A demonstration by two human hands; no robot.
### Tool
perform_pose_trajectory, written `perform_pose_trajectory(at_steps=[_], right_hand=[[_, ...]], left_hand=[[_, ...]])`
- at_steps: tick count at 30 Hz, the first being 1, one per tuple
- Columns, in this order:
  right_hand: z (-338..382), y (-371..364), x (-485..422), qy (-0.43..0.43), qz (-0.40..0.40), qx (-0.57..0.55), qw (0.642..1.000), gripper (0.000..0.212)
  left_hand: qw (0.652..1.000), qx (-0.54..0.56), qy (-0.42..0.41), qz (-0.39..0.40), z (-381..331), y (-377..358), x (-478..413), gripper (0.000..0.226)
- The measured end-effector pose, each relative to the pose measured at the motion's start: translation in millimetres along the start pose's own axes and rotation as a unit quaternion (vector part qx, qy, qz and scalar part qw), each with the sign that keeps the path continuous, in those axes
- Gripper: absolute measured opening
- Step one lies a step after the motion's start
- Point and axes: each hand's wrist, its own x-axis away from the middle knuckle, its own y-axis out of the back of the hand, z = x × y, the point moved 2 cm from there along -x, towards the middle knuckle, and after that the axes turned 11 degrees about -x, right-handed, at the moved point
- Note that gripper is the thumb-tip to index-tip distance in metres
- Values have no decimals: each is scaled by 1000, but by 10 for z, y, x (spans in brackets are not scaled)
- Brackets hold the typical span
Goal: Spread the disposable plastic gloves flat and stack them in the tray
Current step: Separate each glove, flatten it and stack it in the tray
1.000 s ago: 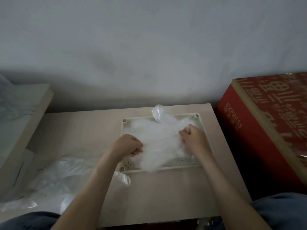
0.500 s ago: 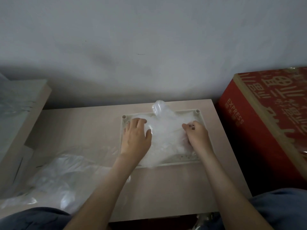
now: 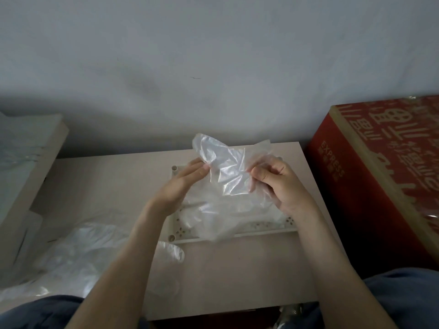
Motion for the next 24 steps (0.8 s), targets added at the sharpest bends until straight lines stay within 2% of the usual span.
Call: perform_pose_trajectory(at_steps=[4,7,10,14,17,19,22,24], right_hand=[[-8,118,6,9,-85,-16,996,21],[-76,273,15,0,-148,30,988,18],[-174,388,28,-27,-197,73,977,10],[-332,531,20,-37,-296,109,948,8],[-461,594,14,-53,-323,147,934,9],[-542,607,20,-61,-336,166,925,14],[-636,650,23,-77,-358,172,914,17],[-681,680,20,-85,-367,167,911,18]], left_hand=[[998,47,-9,51,-71,-32,39,17],[996,75,-5,43,-111,-36,36,21],[999,22,9,26,-143,50,14,22],[996,-18,31,-76,-106,198,-25,22],[984,-2,56,-172,10,243,-65,18],[963,-11,67,-262,89,255,-73,11],[912,-127,86,-380,109,164,-13,7],[900,-227,56,-369,47,-11,20,12]])
